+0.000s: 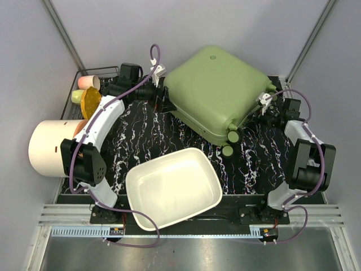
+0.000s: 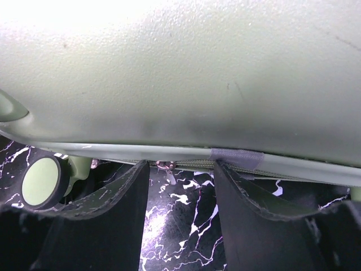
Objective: Open, take out, and arrange the luggage
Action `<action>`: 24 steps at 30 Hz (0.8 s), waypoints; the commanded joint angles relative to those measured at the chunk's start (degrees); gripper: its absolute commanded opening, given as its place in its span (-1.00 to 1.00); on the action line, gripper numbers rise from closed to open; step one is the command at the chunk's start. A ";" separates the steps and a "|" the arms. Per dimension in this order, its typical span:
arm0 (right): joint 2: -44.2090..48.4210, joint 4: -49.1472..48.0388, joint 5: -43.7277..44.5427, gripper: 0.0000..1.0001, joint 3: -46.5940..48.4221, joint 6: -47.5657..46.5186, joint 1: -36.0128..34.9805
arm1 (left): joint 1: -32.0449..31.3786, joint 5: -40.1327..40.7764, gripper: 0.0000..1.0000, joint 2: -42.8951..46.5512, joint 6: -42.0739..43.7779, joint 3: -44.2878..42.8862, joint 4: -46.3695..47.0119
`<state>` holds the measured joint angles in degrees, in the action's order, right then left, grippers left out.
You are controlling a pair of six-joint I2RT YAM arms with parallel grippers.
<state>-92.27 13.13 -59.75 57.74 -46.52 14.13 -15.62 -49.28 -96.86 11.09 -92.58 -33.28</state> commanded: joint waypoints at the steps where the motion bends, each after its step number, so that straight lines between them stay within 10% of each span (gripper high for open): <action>1: -1.95 3.48 1.91 0.13 2.99 -1.73 -3.14 | -0.03 -0.82 0.95 1.23 1.39 -1.73 2.60; 10: -1.42 4.37 4.28 -0.13 1.94 -2.00 -6.22 | -0.03 0.14 0.94 1.59 1.56 -1.73 3.13; 16: -1.78 5.51 7.28 -0.96 3.09 -1.29 -6.13 | -0.11 -1.78 0.90 1.32 1.39 -2.70 3.13; 24: -1.51 -7.72 6.13 -1.00 1.42 12.31 -12.36 | -1.87 -1.35 0.89 2.11 6.92 -3.84 0.32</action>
<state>-93.23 17.02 -52.56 59.79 -43.07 9.52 -16.40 -49.45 -96.86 13.67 -93.06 -33.43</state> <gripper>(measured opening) 0.018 0.947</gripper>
